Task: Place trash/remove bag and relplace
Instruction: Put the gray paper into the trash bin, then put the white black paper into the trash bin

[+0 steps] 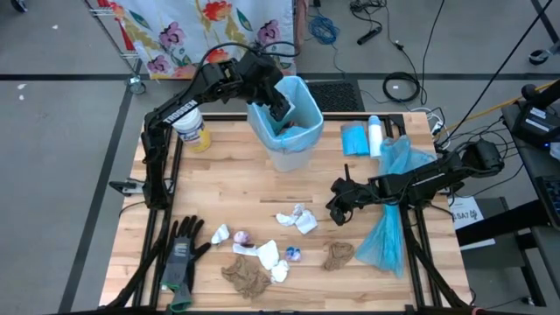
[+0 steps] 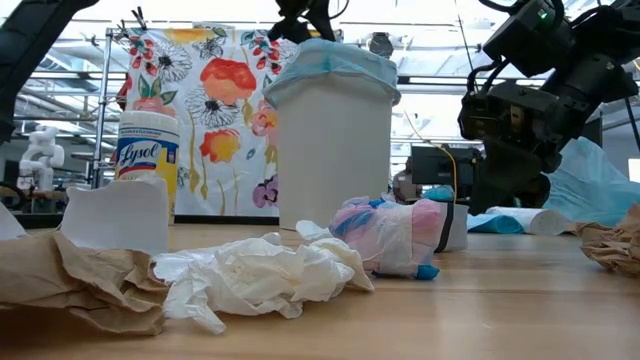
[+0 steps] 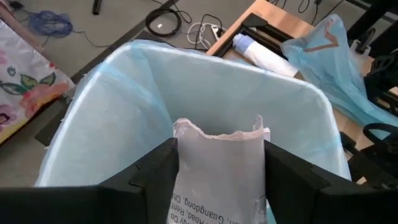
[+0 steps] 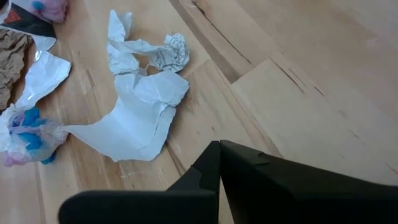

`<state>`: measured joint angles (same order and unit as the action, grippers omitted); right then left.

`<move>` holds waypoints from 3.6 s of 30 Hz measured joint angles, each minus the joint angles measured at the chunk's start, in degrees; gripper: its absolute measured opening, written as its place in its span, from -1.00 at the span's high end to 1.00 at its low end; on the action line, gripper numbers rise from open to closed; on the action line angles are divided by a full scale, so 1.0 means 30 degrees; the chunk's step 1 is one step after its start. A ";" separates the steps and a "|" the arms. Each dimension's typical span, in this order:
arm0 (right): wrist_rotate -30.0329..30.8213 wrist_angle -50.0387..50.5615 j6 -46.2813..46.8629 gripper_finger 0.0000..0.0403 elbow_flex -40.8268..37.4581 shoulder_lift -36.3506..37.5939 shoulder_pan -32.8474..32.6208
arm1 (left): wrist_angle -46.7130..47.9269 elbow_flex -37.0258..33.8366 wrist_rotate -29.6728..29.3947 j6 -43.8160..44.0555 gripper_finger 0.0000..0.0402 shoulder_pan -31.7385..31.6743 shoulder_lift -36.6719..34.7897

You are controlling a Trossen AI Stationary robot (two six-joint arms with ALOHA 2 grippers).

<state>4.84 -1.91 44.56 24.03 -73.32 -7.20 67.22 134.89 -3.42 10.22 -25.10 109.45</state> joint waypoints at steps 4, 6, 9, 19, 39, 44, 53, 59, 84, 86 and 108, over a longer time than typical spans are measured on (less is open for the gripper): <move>0.0000 0.0000 0.0000 1.00 0.0002 0.0000 0.0000 | -0.0011 0.0000 -0.0006 0.0000 -0.26 0.0000 0.0082; -0.0006 -0.0005 0.0000 1.00 0.0001 0.0000 0.0000 | 0.0130 0.0000 -0.0001 -0.0009 -0.35 -0.0015 0.0141; -0.0012 -0.0007 0.0000 1.00 0.0003 0.0000 0.0000 | 0.0377 0.0000 -0.0022 -0.0661 -0.46 0.0007 0.0388; -0.0778 0.0086 0.0471 1.00 0.0598 0.0281 0.0456 | 0.1398 -0.0015 -0.0387 -0.2915 -0.50 0.0603 0.0951; -0.2393 0.9102 -0.7968 1.00 1.6160 0.2174 0.9234 | -0.0727 -0.0015 0.1396 -0.7465 -0.50 -0.0351 0.1014; -0.5172 0.8288 -0.8513 1.00 1.8367 -0.0648 1.1689 | -0.1421 -0.0015 0.1741 -0.8190 -0.50 -0.0862 0.1013; -0.9035 0.3221 -0.7606 1.00 1.8972 -0.3543 1.3152 | -0.1679 -0.0015 0.2295 -0.9051 -0.50 -0.1414 0.1005; -0.9231 0.3829 -0.7134 1.00 1.8972 -0.4605 1.3787 | -0.1745 -0.0020 0.2493 -0.9781 -0.50 -0.1415 0.1005; -0.3150 1.2875 -0.7793 1.00 1.3205 0.5615 1.0743 | 0.5338 -0.2003 -0.2553 -0.0311 -0.50 0.1372 -0.5803; -0.3048 1.2553 -0.6615 1.00 1.1410 0.6754 0.9651 | 0.5346 -0.3565 -0.3728 0.1589 -0.50 0.2863 -0.6967; 0.2426 1.0110 0.0220 1.00 0.6222 0.7597 -0.0367 | -0.2790 -2.4993 -0.4268 2.4797 -0.30 1.5900 -1.0586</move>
<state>12.12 28.42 45.22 42.70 -50.53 -8.30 58.85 59.91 -16.23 84.61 22.60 77.69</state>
